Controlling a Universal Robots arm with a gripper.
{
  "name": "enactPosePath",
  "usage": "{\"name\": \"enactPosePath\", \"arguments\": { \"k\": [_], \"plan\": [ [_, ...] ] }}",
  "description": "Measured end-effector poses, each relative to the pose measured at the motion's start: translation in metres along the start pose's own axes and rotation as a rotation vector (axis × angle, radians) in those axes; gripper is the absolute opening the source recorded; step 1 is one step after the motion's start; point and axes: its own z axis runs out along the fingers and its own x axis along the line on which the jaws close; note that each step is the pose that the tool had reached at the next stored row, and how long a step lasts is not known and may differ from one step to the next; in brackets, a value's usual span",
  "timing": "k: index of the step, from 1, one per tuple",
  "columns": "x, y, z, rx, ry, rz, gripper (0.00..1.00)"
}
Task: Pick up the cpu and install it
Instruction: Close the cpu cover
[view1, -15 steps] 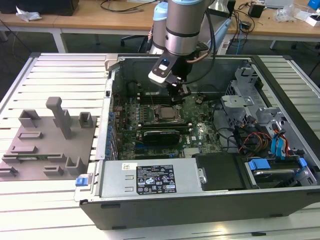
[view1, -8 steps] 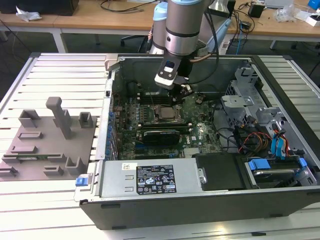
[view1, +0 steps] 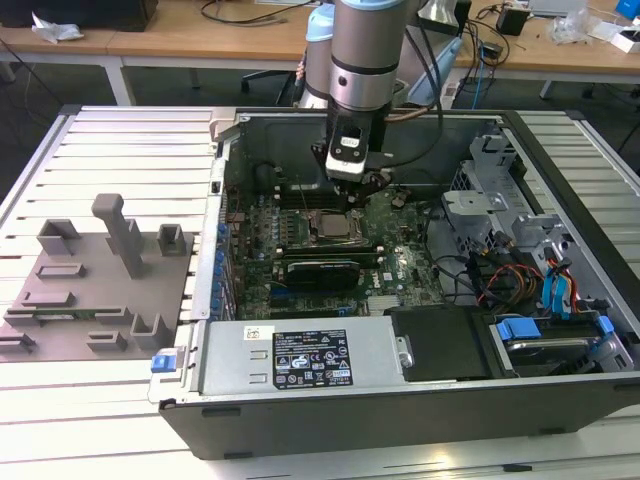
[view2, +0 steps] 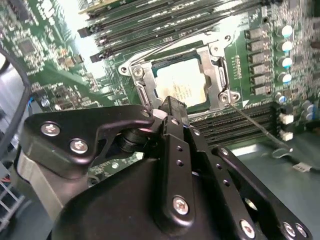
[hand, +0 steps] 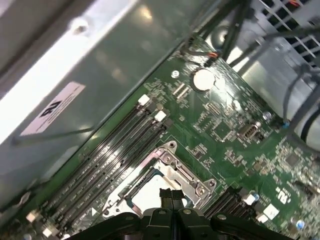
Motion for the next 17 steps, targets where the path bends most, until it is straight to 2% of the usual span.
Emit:
{"name": "enactPosePath", "arguments": {
  "k": [8, 13, 16, 17],
  "plan": [
    [0.0000, 0.0000, 0.0001, -0.0056, -0.0036, -0.179, 0.11],
    [0.0000, 0.0000, 0.0019, -0.0105, -0.0069, -0.336, 0.11],
    [0.0001, 0.0000, 0.0024, -0.0122, -0.0079, -0.390, 0.11],
    [0.0001, 0.0001, 0.0025, -0.0134, -0.0086, -0.420, 0.11]
  ]
}}
